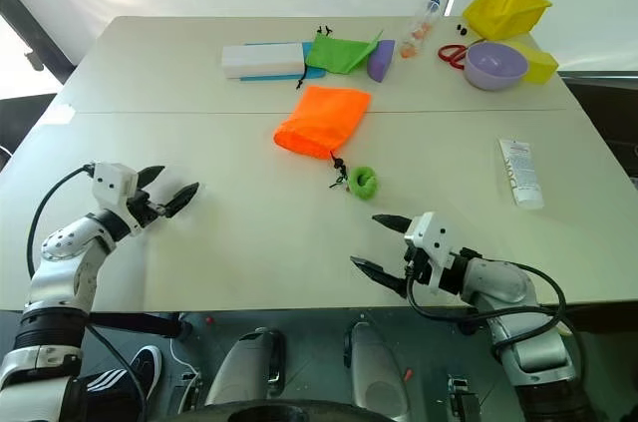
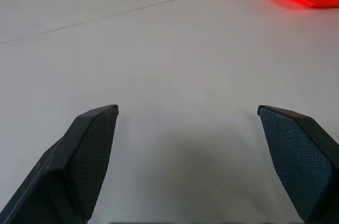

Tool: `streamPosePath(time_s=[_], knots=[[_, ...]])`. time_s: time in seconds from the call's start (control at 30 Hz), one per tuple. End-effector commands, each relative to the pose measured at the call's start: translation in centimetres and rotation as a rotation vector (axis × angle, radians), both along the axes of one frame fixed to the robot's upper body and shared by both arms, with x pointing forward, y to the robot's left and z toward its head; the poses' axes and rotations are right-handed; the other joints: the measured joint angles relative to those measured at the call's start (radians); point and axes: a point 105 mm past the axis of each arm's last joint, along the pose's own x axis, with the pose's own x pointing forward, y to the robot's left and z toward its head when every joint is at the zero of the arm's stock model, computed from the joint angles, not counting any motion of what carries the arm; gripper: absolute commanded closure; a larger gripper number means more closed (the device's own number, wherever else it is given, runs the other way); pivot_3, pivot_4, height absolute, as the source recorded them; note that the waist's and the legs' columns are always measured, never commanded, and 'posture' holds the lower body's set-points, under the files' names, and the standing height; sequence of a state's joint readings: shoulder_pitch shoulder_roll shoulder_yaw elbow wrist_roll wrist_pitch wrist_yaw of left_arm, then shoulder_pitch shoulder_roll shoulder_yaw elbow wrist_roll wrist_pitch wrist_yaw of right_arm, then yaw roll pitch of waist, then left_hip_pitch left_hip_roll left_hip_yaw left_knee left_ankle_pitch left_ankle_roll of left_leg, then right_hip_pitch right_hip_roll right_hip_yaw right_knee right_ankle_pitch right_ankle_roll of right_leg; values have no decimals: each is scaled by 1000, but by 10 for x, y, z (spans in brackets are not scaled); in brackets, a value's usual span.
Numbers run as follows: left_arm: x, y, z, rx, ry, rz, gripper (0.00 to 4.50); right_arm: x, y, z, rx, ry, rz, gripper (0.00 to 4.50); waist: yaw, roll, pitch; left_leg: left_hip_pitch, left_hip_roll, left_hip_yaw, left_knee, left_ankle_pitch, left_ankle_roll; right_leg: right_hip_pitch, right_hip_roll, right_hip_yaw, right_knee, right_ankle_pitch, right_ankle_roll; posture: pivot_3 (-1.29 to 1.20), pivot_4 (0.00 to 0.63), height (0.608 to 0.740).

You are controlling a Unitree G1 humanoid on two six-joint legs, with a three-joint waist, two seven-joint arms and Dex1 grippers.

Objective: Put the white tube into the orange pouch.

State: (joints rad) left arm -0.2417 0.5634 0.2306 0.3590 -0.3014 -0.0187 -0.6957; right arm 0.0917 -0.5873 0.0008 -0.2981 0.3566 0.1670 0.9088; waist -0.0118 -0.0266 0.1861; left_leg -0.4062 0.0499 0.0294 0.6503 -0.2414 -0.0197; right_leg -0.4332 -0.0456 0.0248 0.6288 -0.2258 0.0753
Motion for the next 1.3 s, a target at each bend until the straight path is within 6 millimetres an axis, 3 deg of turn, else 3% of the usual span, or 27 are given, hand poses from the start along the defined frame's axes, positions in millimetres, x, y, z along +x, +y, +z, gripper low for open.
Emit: streamPosePath(time_s=[0.03, 0.6, 0.8, 1.0, 1.3], knots=[[1, 7, 14, 16, -58, 12, 0, 0, 2, 7, 1, -33, 16, 69, 0, 0, 0, 0, 0, 0, 0, 0, 0, 0, 0, 0, 0, 0, 0, 0, 150, 740], [3, -7, 19, 7, -89, -51, 0, 14, -6, 5, -20, -71, -28, 69, 0, 0, 0, 0, 0, 0, 0, 0, 0, 0, 0, 0, 0, 0, 0, 0, 150, 740], [9, -16, 24, 27, -106, -79, 0, 26, -11, 14, 22, -109, -100, 69, 0, 0, 0, 0, 0, 0, 0, 0, 0, 0, 0, 0, 0, 0, 0, 0, 150, 740], [30, -49, 37, 72, -175, -176, 0, 71, -38, 42, 113, -248, -372, 69, 1, 0, 0, 0, -1, 0, 2, 0, 0, 1, 0, 0, 1, 1, 0, 0, 150, 740], [70, -120, 39, 232, -228, -333, 0, 83, -33, 45, 129, -242, -418, 69, 2, 0, 0, -1, -1, 0, 1, 0, 0, 1, 1, 0, 0, 1, 5, 0, 150, 740]])
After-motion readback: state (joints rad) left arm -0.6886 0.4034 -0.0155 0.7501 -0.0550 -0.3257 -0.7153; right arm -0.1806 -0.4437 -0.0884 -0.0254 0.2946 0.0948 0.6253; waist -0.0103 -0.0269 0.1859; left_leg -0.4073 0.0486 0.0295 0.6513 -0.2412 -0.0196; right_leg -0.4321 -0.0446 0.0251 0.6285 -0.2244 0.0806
